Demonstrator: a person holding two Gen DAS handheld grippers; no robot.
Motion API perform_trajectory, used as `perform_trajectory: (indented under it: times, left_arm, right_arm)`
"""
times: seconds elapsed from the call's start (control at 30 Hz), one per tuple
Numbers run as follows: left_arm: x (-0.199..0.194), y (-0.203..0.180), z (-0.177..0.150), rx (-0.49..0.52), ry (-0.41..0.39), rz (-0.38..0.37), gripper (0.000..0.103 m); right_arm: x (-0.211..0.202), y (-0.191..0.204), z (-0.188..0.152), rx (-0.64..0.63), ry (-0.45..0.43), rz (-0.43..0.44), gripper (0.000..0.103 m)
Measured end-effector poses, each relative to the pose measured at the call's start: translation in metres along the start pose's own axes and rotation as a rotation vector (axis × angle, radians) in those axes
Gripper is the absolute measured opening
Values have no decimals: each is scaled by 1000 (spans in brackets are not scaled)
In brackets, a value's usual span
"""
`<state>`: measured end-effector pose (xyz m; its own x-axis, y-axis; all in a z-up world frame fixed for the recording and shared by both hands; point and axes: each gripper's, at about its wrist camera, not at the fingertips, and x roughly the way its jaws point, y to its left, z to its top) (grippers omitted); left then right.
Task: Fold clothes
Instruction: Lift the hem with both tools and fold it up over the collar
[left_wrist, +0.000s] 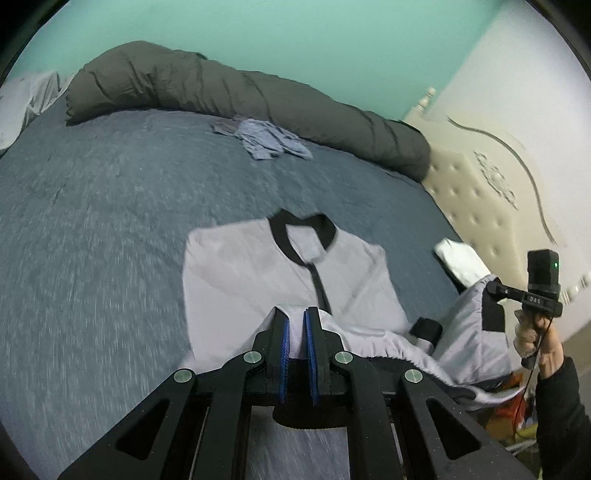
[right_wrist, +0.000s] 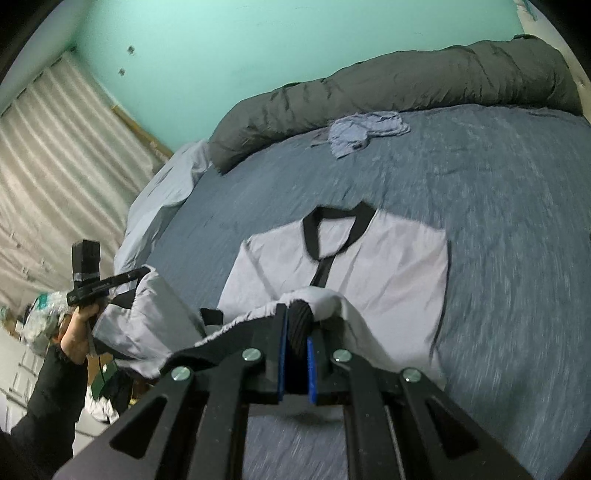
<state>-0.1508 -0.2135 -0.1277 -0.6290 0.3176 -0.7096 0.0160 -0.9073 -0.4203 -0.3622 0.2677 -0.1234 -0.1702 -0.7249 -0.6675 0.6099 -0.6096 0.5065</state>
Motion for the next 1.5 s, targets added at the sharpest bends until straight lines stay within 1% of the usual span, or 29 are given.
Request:
perform_trajectory:
  times: [0.2, 0.37, 0.5, 0.57, 0.67, 0.77, 0.83, 0.87, 0.9, 0.93, 0.97, 1.0, 1.03, 1.1, 1.17, 1.23, 1.33, 1.43, 1.5]
  left_arm:
    - [62, 42, 58, -87, 3, 19, 9]
    - [130, 80, 84, -147, 33, 38, 9]
    - [182, 112, 92, -210, 69, 55, 9]
    - [201, 126, 93, -245, 83, 66, 10]
    - [225, 143, 88, -312, 108, 69, 11]
    - [231, 149, 84, -349, 105, 54, 12]
    - [224, 147, 85, -355, 82, 37, 17]
    - [218, 147, 85, -364, 62, 27, 32]
    - [209, 148, 86, -382, 28, 24, 52]
    - [198, 150, 86, -402, -12, 21, 61]
    - [188, 151, 86, -421, -48, 13, 71]
    - [180, 150, 87, -417, -73, 15, 72]
    - [175, 144, 88, -376, -70, 47, 72]
    - [174, 132, 88, -296, -47, 97, 72]
    - [176, 124, 86, -258, -35, 107, 72]
    - [180, 120, 83, -223, -22, 126, 72]
    - [193, 115, 80, -165, 12, 152, 72]
    - [207, 116, 80, -119, 29, 197, 72]
    - [216, 120, 82, -108, 41, 207, 72]
  right_arm:
    - [57, -56, 56, 38, -8, -73, 8]
    - [116, -107, 84, 85, 11, -131, 8]
    - [162, -148, 88, 145, 58, -183, 8]
    - [177, -165, 86, 179, 73, -202, 8]
    - [190, -190, 80, 265, 86, -223, 9]
    - [184, -197, 77, 295, 49, -186, 11]
    - [172, -195, 76, 293, 16, -151, 14]
    - [166, -194, 76, 297, 3, -137, 16]
    - [159, -193, 76, 306, -15, -113, 22]
    - [153, -191, 77, 309, -31, -88, 36]
    - [146, -189, 78, 309, -48, -76, 45]
    - [139, -187, 79, 310, -66, -68, 60]
    - [132, -185, 80, 311, -91, -71, 67]
    - [120, -182, 84, 308, -125, -91, 67]
    - [114, -178, 85, 291, -137, -124, 67]
    - [119, -172, 84, 215, -103, -186, 67]
    - [140, -168, 74, 123, -15, -263, 67]
    - [162, -179, 63, 95, 42, -299, 67]
    - [176, -184, 56, 85, 70, -318, 67]
